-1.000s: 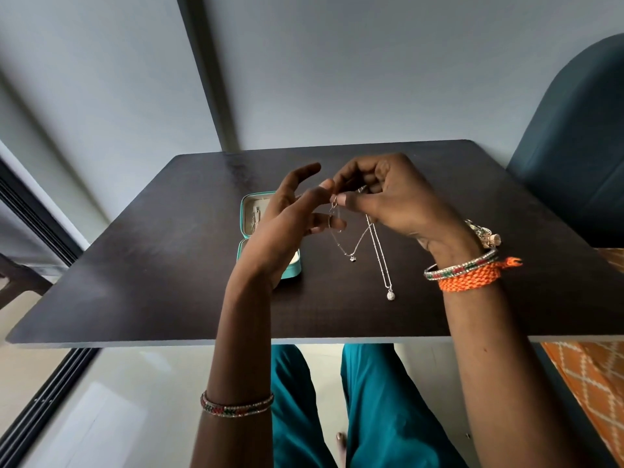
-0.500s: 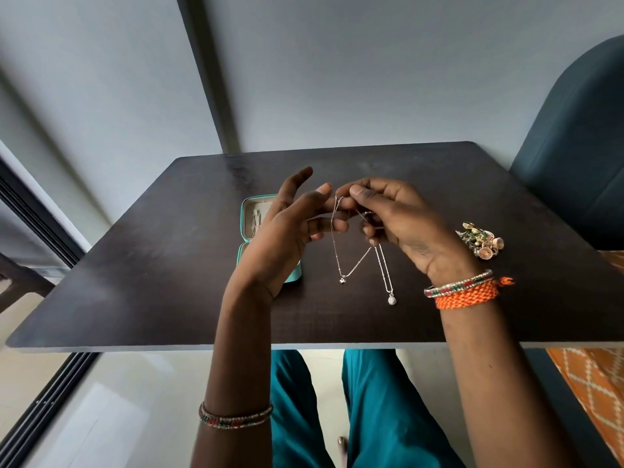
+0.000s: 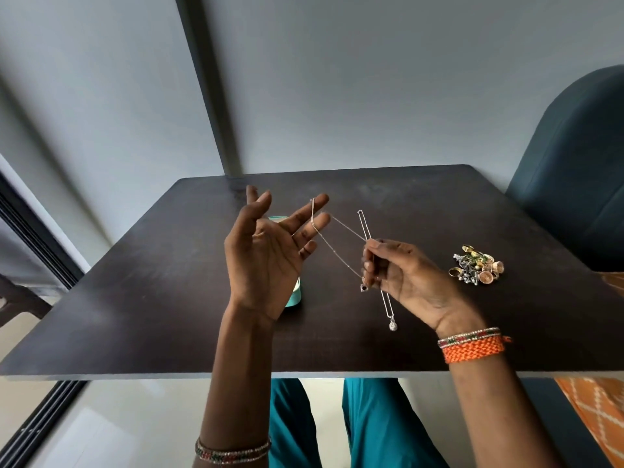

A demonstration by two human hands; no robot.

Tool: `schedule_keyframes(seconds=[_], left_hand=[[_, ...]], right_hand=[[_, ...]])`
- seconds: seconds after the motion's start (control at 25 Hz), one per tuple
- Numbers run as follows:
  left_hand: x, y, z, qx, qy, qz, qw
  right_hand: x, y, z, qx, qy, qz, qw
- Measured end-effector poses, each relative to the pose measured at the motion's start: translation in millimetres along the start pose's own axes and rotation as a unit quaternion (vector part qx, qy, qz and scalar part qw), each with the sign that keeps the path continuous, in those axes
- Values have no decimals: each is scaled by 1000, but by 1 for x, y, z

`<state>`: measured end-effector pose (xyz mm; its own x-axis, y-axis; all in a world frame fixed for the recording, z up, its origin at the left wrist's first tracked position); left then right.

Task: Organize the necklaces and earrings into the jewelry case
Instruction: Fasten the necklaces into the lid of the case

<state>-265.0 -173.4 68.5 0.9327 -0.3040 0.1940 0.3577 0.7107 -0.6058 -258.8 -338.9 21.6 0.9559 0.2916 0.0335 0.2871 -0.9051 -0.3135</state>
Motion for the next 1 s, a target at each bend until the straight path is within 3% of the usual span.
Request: schedule_keyframes(seconds=[0.32, 0.56, 0.76, 0.84, 1.0], left_hand=[[2, -5, -15, 57, 5, -18, 998], [3, 1, -8, -11, -23, 31, 999], [2, 3, -9, 41, 6, 41, 998], [1, -2, -13, 76, 27, 26, 996], [-3, -10, -20, 103, 53, 3, 993]], right_hand=[[3, -10, -2, 59, 24, 10, 998], [-8, -13, -11, -185, 93, 54, 977], [-26, -37, -34, -414, 81, -78, 903], [-24, -43, -48, -421, 96, -93, 897], [-8, -33, -67, -378, 142, -27, 915]])
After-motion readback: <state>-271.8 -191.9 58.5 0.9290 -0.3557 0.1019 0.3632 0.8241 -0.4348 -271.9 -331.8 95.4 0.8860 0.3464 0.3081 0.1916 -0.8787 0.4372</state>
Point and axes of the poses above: each hand's wrist, its own x-axis towards the middle knuckle, its own y-axis out of the back of the hand, z = x × y, the point moved 5 cm from there along x, towards the middle knuckle, and after that the axes turned 2 degrees about y, right-handed, at the moved point
